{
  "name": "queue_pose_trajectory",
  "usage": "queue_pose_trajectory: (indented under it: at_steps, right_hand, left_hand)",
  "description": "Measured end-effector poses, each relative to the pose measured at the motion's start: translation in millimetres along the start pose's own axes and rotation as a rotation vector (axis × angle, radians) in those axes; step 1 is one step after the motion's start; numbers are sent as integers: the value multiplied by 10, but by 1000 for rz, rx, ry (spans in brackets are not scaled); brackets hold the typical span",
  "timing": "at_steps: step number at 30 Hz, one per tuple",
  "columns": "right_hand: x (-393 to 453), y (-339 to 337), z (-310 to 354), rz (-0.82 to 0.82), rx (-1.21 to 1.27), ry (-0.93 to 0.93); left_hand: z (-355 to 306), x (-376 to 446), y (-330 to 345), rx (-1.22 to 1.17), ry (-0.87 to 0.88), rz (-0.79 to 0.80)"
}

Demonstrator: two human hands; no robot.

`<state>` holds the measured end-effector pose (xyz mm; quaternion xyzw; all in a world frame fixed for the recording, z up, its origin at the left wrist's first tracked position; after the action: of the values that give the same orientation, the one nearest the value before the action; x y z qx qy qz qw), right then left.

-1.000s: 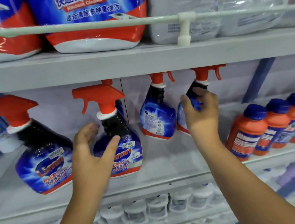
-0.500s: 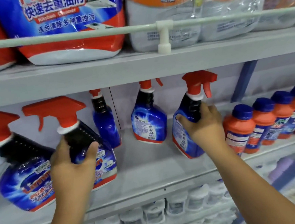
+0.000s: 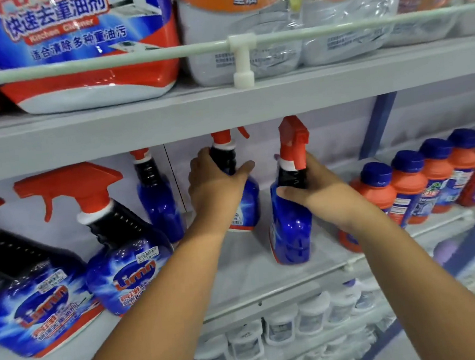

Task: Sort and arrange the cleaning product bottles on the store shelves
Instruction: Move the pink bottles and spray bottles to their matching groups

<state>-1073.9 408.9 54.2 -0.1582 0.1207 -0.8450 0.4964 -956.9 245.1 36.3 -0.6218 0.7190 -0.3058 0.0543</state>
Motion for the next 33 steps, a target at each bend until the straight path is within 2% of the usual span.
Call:
queue_pose_trajectory:
  at_steps: [2,5,8,10,12,14,17,19,21,24,27,29,31,33]
  right_hand:
    - [8,-2,-28,21,-46,-29]
    - [-76,57,-109,-162,-161,-107]
    - [-189,71,-169,-358,-406,-179]
    - [-235,24,-156,-417,-559,-179]
    - [-275,-43,-107,-371,-596,-157]
    - [-296,-110,-66,-275,-475,-140]
    - [-274,-138,-33,-188,-335,-126]
    - [-258,-126,-26,-197,-339,-114]
    - [-263,-101,-8,-205,-340,-97]
    - [-275,-70,-41,-252,-392,-110]
    - [-265,-52,-58,-269,-426,-117]
    - [-263,-57,-74,-283,-448,-131]
    - [-284,-70,-73,-288,-483,-128]
    - [-314,-121,-53,-269,-526,-123]
  left_hand:
    - [-54,88,126,76,-41,-20]
    - [16,143,129,80,-4,-46]
    - [124,69,-31,-45,28,33]
    - [206,-54,-159,-177,-1,28]
    - [330,-143,-295,-427,-90,49]
    - [437,-155,-392,-667,-211,153]
    - [472,-172,-440,-819,-307,431]
    - [408,-196,-436,-880,-274,535]
    - [310,-218,-463,-858,-160,571]
    - [223,-245,-548,-686,49,692]
    - [190,-317,-643,-537,70,793]
    - [225,-404,-654,-401,-8,751]
    - [338,-554,-643,-230,-114,580]
    - [438,-722,-639,-217,-144,386]
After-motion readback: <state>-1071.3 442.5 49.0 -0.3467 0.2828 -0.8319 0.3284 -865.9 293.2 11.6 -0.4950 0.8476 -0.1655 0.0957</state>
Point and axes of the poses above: each hand's wrist, its own x-axis towards the middle knuckle, its own y-axis out of the palm, z = x × y, the point moved 1 cm from there along x, towards the middle knuckle, and after that the axes turned 4 degrees about -y, right-handed, at the moved point
